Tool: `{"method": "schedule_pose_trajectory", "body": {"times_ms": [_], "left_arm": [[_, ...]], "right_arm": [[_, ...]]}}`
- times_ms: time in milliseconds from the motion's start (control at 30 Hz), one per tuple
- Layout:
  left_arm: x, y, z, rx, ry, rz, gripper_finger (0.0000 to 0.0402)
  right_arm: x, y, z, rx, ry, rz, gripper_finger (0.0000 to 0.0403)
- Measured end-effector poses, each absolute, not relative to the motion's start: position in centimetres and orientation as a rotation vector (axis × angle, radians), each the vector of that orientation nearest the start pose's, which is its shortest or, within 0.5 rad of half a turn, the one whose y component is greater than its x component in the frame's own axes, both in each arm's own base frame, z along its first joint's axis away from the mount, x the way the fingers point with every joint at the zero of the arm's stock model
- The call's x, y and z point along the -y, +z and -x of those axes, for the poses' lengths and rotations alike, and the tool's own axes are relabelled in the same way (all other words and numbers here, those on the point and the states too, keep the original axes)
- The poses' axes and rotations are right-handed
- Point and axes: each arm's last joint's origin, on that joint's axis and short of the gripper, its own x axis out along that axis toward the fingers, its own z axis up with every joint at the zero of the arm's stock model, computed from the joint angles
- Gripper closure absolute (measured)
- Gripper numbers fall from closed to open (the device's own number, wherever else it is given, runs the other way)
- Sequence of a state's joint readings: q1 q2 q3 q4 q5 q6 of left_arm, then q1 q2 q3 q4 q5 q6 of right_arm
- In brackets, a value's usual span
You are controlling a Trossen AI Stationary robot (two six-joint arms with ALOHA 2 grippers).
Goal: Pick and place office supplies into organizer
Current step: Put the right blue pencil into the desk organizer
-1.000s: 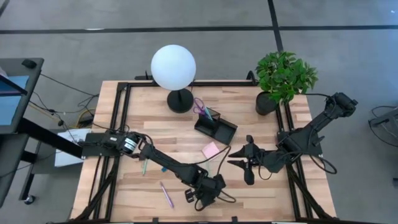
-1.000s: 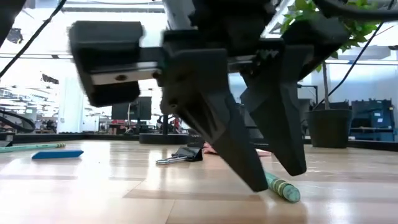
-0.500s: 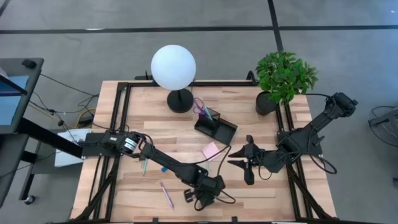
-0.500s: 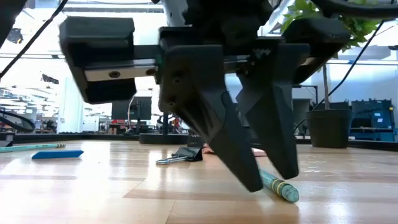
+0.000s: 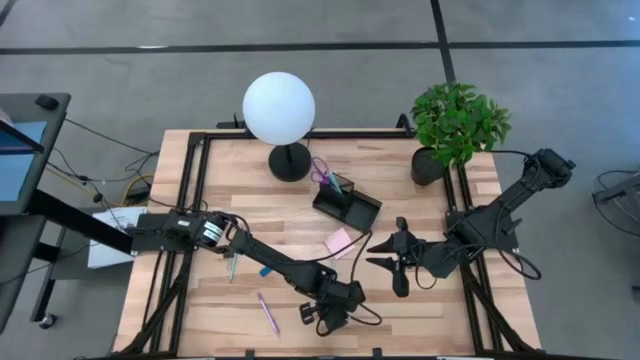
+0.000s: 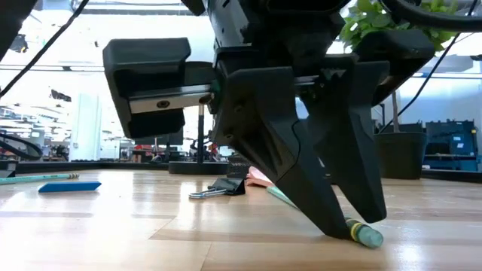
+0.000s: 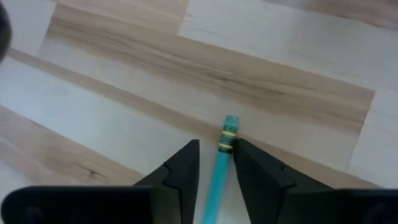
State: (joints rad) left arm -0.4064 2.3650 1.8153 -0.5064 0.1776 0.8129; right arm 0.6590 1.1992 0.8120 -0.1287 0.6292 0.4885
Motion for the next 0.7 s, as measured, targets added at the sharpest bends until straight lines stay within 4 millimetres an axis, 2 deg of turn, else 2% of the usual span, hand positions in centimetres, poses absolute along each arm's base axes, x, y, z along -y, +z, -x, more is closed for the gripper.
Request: {"method": "schedule_pose_trajectory", "body": {"times_ms": [133, 700], "left_arm": [[20.32, 13.31, -45.7, -0.781, -0.93, -0.824, 0.0309], [20.54, 13.27, -45.85, -0.795, -0.901, -0.726, 0.032]], "right_arm": [[-14.13, 26.73, -21.03, -0.409, -0.072, -0.169, 0.0307], [-14.12, 26.69, -21.01, -0.412, -0.073, -0.165, 0.0307]]}}
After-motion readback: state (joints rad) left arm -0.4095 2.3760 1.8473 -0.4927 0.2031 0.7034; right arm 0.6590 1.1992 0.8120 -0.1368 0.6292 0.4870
